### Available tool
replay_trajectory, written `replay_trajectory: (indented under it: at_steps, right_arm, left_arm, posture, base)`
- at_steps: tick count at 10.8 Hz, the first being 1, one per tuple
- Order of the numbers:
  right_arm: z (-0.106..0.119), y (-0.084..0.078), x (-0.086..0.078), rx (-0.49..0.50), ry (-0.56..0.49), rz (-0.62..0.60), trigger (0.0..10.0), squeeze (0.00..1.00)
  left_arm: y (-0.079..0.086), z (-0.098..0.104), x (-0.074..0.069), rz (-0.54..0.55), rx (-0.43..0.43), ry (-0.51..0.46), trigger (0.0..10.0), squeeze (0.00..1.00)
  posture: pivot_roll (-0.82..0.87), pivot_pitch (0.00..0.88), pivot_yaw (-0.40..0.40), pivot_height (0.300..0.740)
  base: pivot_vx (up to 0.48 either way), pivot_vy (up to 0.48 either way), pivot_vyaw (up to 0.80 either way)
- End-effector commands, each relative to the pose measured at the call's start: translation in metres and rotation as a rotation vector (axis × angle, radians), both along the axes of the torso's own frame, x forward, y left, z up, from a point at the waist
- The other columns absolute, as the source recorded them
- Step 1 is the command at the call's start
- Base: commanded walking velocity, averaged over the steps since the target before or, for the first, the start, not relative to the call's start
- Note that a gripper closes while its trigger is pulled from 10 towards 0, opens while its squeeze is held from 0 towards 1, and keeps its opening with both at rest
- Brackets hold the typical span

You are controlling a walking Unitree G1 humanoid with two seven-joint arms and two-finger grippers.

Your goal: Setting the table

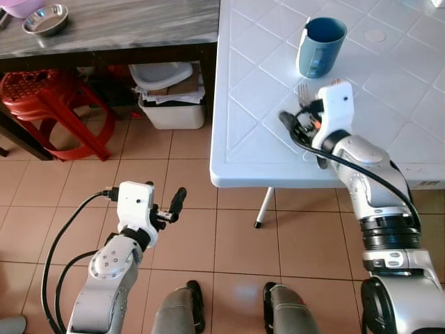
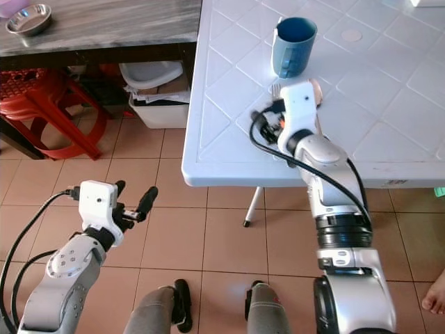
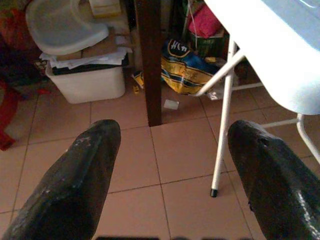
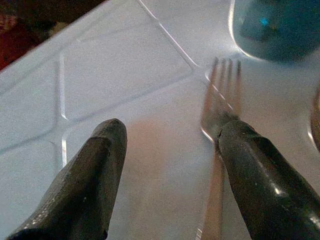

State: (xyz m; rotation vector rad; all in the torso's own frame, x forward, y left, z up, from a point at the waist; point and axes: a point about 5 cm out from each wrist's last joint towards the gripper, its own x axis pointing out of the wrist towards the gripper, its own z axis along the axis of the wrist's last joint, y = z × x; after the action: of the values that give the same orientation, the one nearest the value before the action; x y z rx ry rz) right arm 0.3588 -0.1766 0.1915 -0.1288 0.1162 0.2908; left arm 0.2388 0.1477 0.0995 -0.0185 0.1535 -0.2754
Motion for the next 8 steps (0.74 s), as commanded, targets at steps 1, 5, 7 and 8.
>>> replay_trajectory:
  at_steps: [1, 5, 7, 8]
  right_arm:
    - [-0.007, -0.002, -0.004, 0.006, 0.033, -0.015, 10.0, 0.00]
    - [-0.015, -0.011, -0.002, 0.039, 0.081, -0.043, 1.1, 0.00]
    - [-0.024, -0.012, 0.000, 0.041, 0.136, -0.030, 0.0, 0.00]
    - [-0.030, -0.020, 0.003, 0.039, 0.189, -0.057, 0.0, 0.00]
  left_arm:
    - [0.005, -0.002, -0.002, 0.016, 0.017, 0.014, 10.0, 0.00]
    - [0.004, -0.002, -0.001, 0.005, 0.020, 0.020, 10.0, 0.00]
    - [0.005, -0.003, -0.001, 0.004, 0.023, 0.024, 10.0, 0.00]
    - [0.004, -0.004, -0.001, 0.000, 0.022, 0.028, 10.0, 0.00]
  posture:
    - [0.02, 0.255, 0.125, 0.740]
    - [0.02, 0.263, 0.135, 0.740]
    - [0.02, 0.264, 0.138, 0.740]
    - [0.01, 0.265, 0.132, 0.740]
  base:
    - [0.000, 0.000, 0.00]
    - [0.000, 0.000, 0.00]
    - [0.000, 0.000, 0.00]
    - [0.000, 0.000, 0.00]
